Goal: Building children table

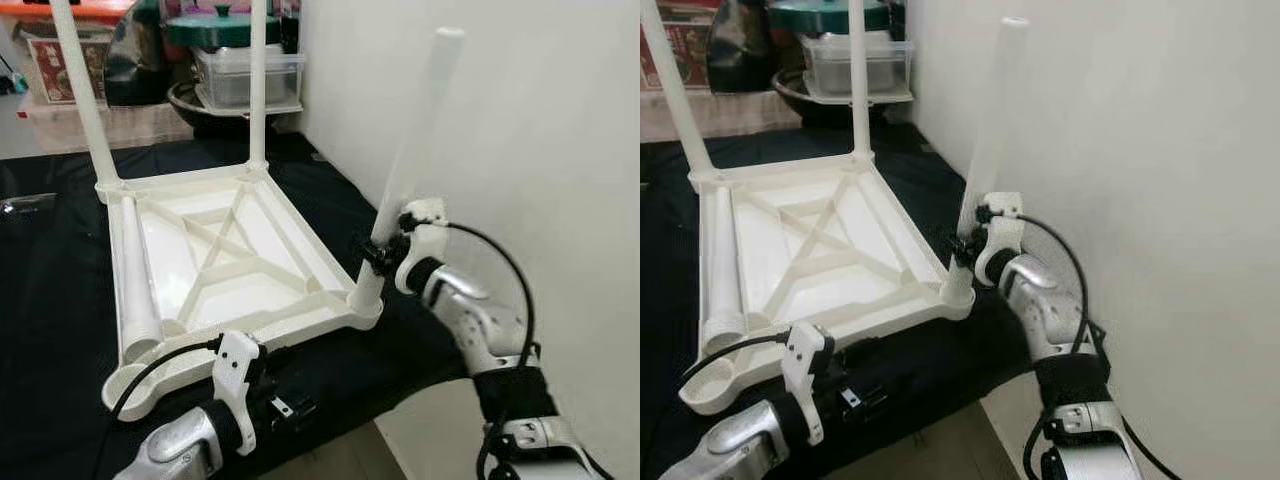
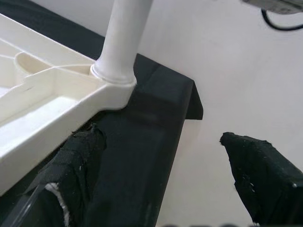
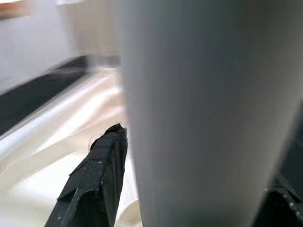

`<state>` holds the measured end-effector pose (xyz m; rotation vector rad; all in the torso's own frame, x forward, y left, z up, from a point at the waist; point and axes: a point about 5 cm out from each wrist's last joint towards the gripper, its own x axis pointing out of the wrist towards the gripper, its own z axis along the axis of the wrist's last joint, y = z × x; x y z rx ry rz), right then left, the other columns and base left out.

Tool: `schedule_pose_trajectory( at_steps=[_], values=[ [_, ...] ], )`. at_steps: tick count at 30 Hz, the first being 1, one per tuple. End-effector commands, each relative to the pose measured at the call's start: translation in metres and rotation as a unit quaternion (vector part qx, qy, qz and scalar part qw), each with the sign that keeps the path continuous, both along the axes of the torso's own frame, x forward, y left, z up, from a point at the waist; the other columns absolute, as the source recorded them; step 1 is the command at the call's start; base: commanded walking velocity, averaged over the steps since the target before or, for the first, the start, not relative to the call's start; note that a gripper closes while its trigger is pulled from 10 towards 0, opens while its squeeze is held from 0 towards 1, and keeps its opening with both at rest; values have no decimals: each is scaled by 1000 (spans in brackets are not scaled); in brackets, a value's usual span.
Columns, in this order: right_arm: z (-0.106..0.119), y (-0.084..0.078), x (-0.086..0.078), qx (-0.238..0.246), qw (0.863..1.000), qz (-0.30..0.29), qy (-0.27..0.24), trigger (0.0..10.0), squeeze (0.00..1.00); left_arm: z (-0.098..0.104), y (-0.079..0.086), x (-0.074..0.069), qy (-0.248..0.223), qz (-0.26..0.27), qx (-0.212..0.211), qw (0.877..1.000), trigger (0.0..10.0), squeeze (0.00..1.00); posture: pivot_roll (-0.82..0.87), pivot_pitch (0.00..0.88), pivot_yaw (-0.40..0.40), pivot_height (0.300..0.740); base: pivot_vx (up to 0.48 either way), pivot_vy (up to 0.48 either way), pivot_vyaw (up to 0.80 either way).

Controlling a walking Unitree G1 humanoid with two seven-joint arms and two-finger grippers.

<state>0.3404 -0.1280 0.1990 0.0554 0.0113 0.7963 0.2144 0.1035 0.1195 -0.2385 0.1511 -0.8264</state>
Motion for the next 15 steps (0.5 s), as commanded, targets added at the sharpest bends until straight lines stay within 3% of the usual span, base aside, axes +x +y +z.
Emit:
schedule_pose_trajectory(
  at_steps=[1,3,8,9,10,12,13,15],
  values=[
    [0,16,-9,-1,997,78,-15,10000,0,-2,0,0,4,-2,5,1000,10000,0,20,0,-119,740,0,0,0],
    [-3,19,-14,-8,990,137,-20,10000,0,-2,-1,1,2,-3,6,1000,10000,0,25,0,-121,740,0,0,0],
    [-6,26,-20,-1,983,181,-14,10000,0,-2,0,1,2,-2,9,1000,10000,0,37,0,-131,740,0,0,0],
    [-10,34,-23,0,978,207,-9,4078,0,-2,0,0,1,0,10,1000,10000,0,40,0,-133,740,0,0,0],
    [-28,39,-5,-28,992,116,39,0,0,-2,1,0,1,2,10,1000,10000,0,43,0,-136,740,0,0,0],
    [-28,39,-5,-28,992,116,39,0,0,-2,1,0,1,2,10,1000,10000,0,43,0,-136,740,0,0,0],
    [-55,27,23,-81,984,-100,120,0,0,-2,2,-1,2,3,10,1000,10000,0,38,0,-133,740,0,0,0],
    [-55,27,23,-81,984,-100,120,0,0,-2,2,-1,2,3,10,1000,10000,0,38,0,-133,740,0,0,0]
  ],
)
